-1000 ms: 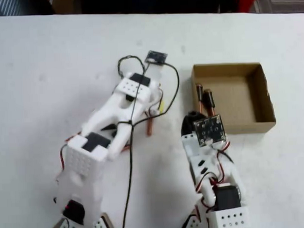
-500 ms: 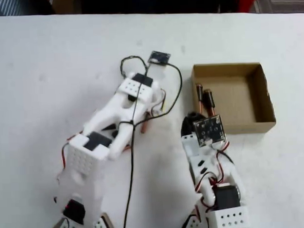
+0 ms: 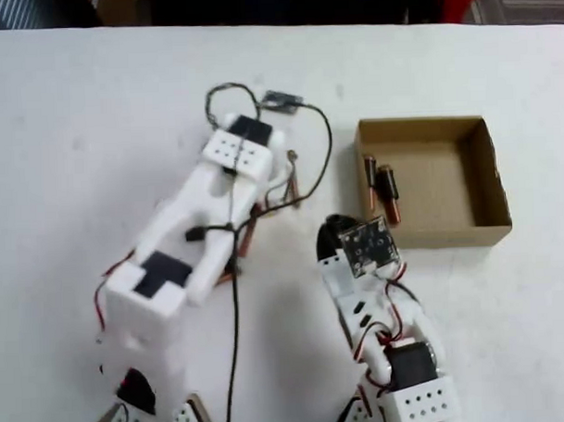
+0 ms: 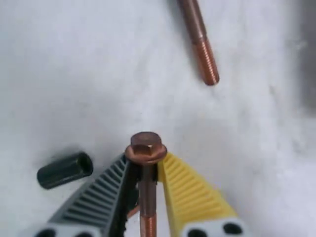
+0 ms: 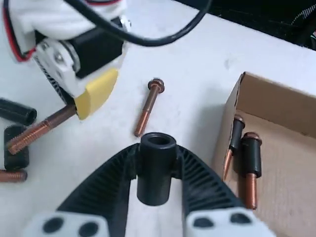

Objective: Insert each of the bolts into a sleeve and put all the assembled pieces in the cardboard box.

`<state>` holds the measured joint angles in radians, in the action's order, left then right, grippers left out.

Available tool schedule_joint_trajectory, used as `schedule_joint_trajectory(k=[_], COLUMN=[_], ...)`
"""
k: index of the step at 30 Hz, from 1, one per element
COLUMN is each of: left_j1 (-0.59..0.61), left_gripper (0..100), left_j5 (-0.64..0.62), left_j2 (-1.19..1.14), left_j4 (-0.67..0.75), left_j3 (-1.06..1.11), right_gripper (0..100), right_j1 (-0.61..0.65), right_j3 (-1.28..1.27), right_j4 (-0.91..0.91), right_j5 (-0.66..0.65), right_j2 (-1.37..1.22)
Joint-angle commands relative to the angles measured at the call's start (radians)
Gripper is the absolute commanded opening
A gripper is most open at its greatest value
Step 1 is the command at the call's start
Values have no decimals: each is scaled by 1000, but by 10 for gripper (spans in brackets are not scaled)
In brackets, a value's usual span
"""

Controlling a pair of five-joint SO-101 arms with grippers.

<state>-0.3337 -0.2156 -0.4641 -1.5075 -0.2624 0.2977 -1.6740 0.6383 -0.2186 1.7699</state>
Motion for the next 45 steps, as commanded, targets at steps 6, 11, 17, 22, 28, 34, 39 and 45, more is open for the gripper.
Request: schedule_joint_trajectory(k=[6,11,17,22,28,34,39,45], left_j1=[39,42,94,147,145,139,136,25], left_gripper=[20,20,21,22,22,23,23,23], left_j5=[68,71,71,71,71,71,61,61], left_j2=[381,677,993,1207,1449,1727,1962,2186], left_j4=[34,229,384,528,732,852,870,924], left_j3=[250,580,839,1011,1218,1381,1464,1553], right_gripper=[17,17,17,17,17,17,17,17], right_j1=[24,120,213,317,374,374,378,380], right_j3=[-18,-18,-18,-18,-18,-18,-18,-18], right_j4=[-70,-97,-179,-236,-228,-166,-145,-133], right_j5=[9,9,9,9,9,9,9,9], right_j2=[13,13,13,13,10,12,7,5])
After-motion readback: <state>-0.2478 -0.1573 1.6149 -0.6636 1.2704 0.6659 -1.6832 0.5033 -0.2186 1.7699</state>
